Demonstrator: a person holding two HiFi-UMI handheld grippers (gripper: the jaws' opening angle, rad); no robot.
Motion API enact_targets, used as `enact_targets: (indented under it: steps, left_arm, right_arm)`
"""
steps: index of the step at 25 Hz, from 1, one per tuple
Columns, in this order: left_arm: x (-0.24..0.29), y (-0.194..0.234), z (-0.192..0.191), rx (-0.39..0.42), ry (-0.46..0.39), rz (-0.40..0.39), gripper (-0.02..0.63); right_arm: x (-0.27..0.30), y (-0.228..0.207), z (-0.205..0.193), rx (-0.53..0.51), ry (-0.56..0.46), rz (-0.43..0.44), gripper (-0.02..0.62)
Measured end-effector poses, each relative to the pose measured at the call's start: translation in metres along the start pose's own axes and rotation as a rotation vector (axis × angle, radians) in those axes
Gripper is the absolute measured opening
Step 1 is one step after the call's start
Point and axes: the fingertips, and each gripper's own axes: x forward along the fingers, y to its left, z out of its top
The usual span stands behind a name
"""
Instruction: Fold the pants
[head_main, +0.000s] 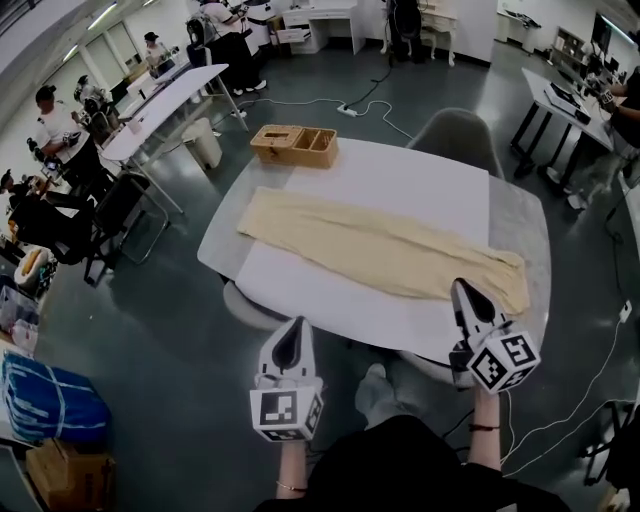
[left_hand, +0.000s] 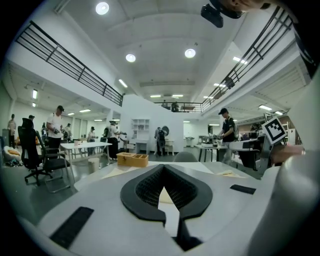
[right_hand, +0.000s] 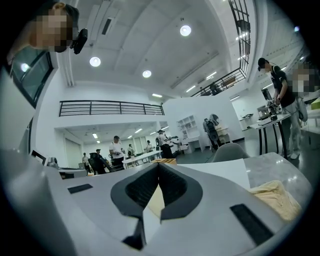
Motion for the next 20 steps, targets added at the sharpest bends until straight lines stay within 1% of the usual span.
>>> enact_targets:
  steps: [6,13,20]
  left_arm:
    - [0.058,0.017,0.015,0.013,0.005,-0.019,0.008]
    - [0.128,0.005,0.016,0.037,0.048,-0.107,0.008]
    - [0.190,-0.011,0.006,0.042,0.101,-0.197,0.008]
  right_arm:
    - [0.037,-0.028,0.007,0.006,0.020,-0.033,0.014]
    - [0.067,-0.070,0.008,0.030,0.033,-0.084,0.015]
    - [0.084,-0.120,-0.003,0.050,0.070,-0.181,0.015]
